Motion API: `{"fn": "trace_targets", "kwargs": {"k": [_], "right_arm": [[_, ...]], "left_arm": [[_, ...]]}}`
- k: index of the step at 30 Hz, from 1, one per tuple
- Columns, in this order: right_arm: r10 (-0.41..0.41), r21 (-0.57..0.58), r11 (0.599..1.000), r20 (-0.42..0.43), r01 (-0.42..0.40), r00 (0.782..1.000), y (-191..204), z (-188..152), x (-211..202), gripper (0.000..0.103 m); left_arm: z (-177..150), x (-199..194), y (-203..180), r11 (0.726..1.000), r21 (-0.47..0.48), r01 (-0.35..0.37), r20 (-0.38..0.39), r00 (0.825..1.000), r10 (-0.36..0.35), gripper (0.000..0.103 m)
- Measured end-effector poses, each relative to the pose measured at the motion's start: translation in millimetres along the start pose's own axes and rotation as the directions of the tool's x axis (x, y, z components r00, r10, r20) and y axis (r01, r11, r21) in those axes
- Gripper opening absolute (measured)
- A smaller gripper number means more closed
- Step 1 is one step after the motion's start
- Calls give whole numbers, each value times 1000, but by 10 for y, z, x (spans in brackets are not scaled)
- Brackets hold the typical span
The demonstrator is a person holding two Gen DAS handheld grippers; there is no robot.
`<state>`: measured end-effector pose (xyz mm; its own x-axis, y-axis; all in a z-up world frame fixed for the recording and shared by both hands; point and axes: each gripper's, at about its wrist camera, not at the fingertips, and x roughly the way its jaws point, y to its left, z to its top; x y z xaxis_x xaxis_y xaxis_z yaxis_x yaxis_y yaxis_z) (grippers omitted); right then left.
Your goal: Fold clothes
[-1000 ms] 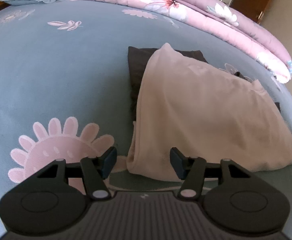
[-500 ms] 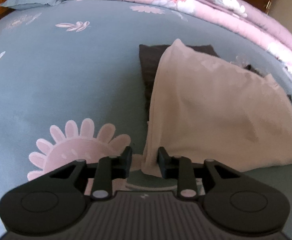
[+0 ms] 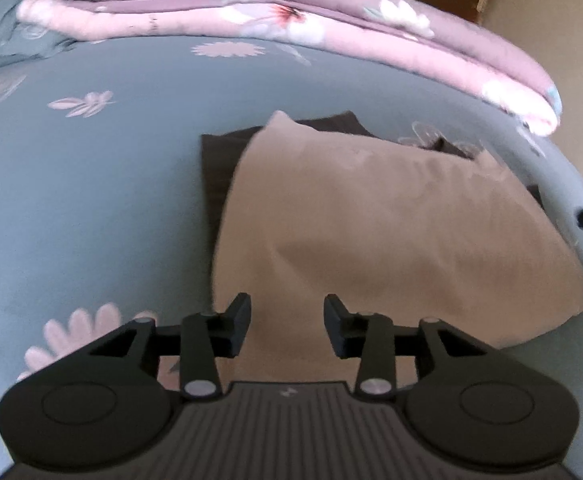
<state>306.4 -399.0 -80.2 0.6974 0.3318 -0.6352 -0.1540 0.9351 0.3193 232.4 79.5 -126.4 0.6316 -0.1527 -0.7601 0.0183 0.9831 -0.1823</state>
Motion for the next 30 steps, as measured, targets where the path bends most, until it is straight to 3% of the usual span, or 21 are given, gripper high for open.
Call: {"fn": "trace_targets", "kwargs": {"k": [7, 8, 9, 13, 16, 18, 20, 24, 29, 30], "right_arm": [[50, 10, 999, -110, -49, 993, 9, 114, 717, 40], [45, 2, 999, -120, -45, 992, 13, 93, 762, 30], [43, -3, 999, -113, -44, 993, 18, 74, 771, 6], [19, 30, 999, -40, -18, 999, -47, 88, 665, 4], [-12, 41, 999, -70, 15, 998, -102, 53, 747, 4], [-32, 27, 999, -76, 34, 997, -62, 27, 773, 5], [-30, 44, 998, -84, 33, 996, -24, 66, 711, 15], [-76, -6, 997, -17, 76, 997, 85, 60, 364, 32], [-48, -22, 999, -17, 48, 999, 164, -127, 129, 33], [-39, -21, 999, -25, 38, 999, 176, -168, 122, 33]], "left_arm": [[80, 258, -21, 999, 19, 34, -25, 999, -34, 45], [77, 280, -15, 999, 22, 37, -28, 999, -36, 45], [74, 295, -13, 999, 26, 39, -29, 999, -38, 45], [59, 293, 24, 998, 14, 53, -21, 998, -53, 46], [47, 308, 31, 998, 18, 53, -25, 998, -53, 46], [64, 281, 24, 998, 21, 54, -28, 998, -54, 46], [118, 218, 13, 998, 18, 66, -26, 997, -66, 46], [394, 42, -32, 991, 37, 126, 54, 990, -128, 48], [884, 401, -278, 962, 30, 272, 27, 962, -273, 50], [938, 493, -367, 960, 49, 275, 19, 961, -276, 50]]}}
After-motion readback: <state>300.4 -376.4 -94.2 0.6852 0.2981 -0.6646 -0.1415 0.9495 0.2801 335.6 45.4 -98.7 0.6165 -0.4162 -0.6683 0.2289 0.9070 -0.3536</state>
